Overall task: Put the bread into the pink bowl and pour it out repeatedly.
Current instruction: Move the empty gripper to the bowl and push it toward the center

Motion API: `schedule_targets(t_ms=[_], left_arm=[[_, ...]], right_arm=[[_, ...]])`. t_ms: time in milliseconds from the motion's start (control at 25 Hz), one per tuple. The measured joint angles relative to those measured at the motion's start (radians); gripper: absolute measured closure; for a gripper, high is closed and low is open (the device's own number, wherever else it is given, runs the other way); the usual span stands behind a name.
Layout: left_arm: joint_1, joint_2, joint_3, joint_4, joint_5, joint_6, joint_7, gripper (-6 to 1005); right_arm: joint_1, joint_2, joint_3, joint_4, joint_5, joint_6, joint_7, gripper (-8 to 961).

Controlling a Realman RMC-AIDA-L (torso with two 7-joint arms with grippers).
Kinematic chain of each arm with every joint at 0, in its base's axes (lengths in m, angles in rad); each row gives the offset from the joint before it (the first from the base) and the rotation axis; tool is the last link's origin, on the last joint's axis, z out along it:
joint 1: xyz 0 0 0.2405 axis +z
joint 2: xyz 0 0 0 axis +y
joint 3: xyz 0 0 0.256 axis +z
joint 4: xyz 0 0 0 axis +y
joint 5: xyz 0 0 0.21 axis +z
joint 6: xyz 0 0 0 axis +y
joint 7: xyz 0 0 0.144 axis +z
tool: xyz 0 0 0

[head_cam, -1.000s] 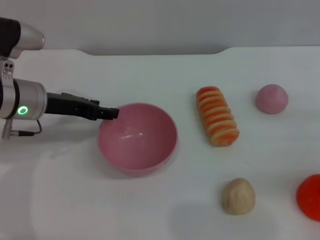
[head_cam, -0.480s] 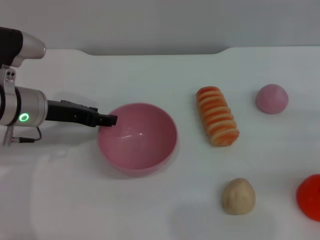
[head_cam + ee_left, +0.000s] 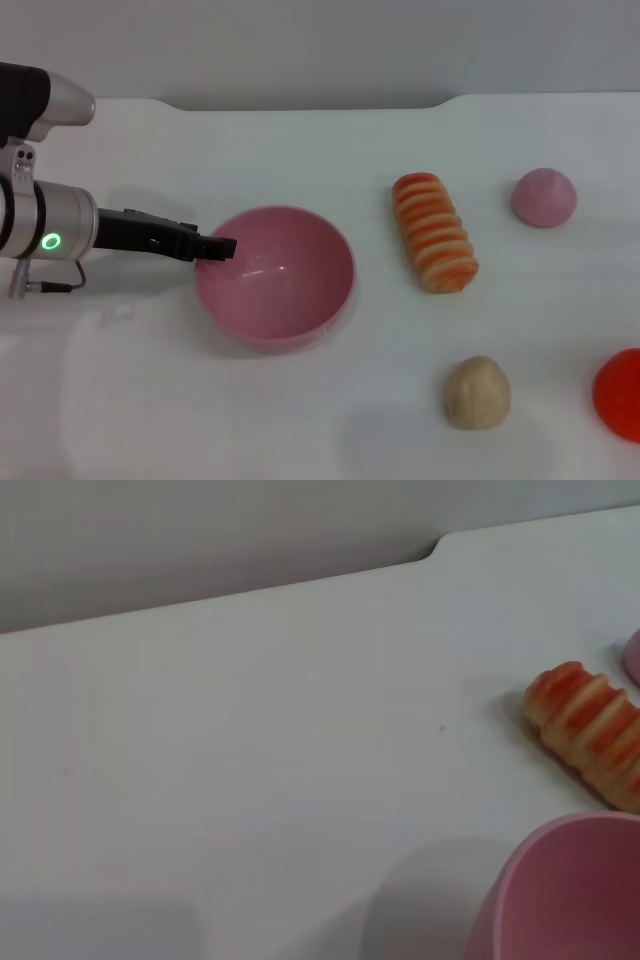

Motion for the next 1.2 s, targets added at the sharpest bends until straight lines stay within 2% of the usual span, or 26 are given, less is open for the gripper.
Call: schedule_targets(t_ms=[440, 840, 1040, 1200], left_arm=[[0.006, -0.003, 0.026, -0.006, 0.0, 0.0, -0.003, 316], [0.007, 0.001, 0.016, -0.006, 0.0, -0.002, -0.038, 316], [0.01, 0.002, 0.013, -0.004, 0.0, -0.006, -0.04, 380], [0.006, 0.003, 0.015, -0.007, 0.0, 0.0, -0.039, 593]], right_arm=[[-0.002, 0.0, 0.0, 0.0, 0.0, -0.006, 0.0, 362], [-0.002, 0.0, 0.0, 0.0, 0.0, -0.007, 0.0, 362], [-0.002, 0.0, 0.0, 0.0, 0.0, -0.007, 0.0, 361], [-0.002, 0.001, 0.0, 0.0, 0.0, -0.008, 0.0, 361]])
